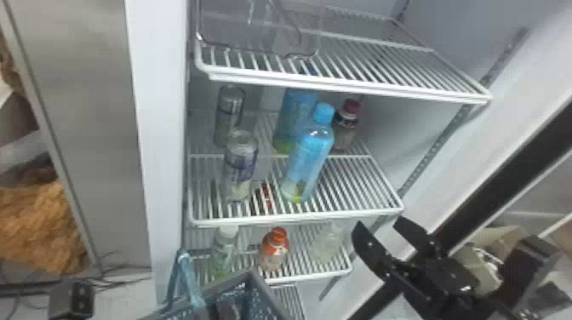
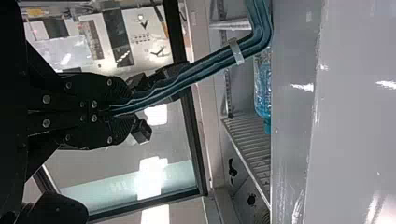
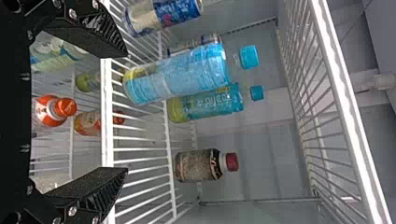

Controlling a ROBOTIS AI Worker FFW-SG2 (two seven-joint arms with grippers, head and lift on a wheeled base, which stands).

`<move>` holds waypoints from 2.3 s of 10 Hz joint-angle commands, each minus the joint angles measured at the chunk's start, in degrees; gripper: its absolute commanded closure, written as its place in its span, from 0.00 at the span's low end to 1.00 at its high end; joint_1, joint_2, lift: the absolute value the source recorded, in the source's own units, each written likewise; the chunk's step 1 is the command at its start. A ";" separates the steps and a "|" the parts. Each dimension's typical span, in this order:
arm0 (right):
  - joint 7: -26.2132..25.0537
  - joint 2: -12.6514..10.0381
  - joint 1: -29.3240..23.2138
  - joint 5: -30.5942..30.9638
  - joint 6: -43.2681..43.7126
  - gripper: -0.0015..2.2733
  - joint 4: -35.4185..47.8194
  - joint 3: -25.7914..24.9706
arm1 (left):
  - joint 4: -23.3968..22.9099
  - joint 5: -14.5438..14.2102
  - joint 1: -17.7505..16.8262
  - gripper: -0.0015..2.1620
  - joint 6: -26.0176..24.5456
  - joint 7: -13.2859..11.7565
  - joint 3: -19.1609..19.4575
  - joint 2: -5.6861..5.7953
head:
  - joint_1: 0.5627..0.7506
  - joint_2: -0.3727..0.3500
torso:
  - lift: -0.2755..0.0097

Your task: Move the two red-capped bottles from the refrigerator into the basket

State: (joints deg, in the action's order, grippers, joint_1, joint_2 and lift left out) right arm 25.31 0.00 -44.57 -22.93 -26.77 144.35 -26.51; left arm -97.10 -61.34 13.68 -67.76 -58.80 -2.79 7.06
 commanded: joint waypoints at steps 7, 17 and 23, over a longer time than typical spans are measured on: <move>-3.07 -0.05 11.10 4.42 6.80 0.07 -11.25 0.34 | -0.14 -0.36 0.10 0.54 -0.16 -0.09 0.05 -0.03 | 0.70 0.03 | 0.97; -5.27 3.69 30.37 10.36 5.11 0.07 -26.16 5.48 | -0.14 -0.47 0.52 0.54 -0.30 -0.09 0.05 -0.56 | 0.70 0.03 | 0.97; -6.50 4.31 37.96 11.96 4.13 0.06 -33.89 6.28 | -0.14 -0.36 0.38 0.54 -0.58 -0.09 -0.07 -0.56 | 0.70 0.03 | 0.97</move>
State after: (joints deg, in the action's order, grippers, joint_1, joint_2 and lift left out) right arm 18.80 4.21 -7.35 -11.07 -22.62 111.30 -20.24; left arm -97.24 -61.70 14.11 -68.34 -58.89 -2.85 6.50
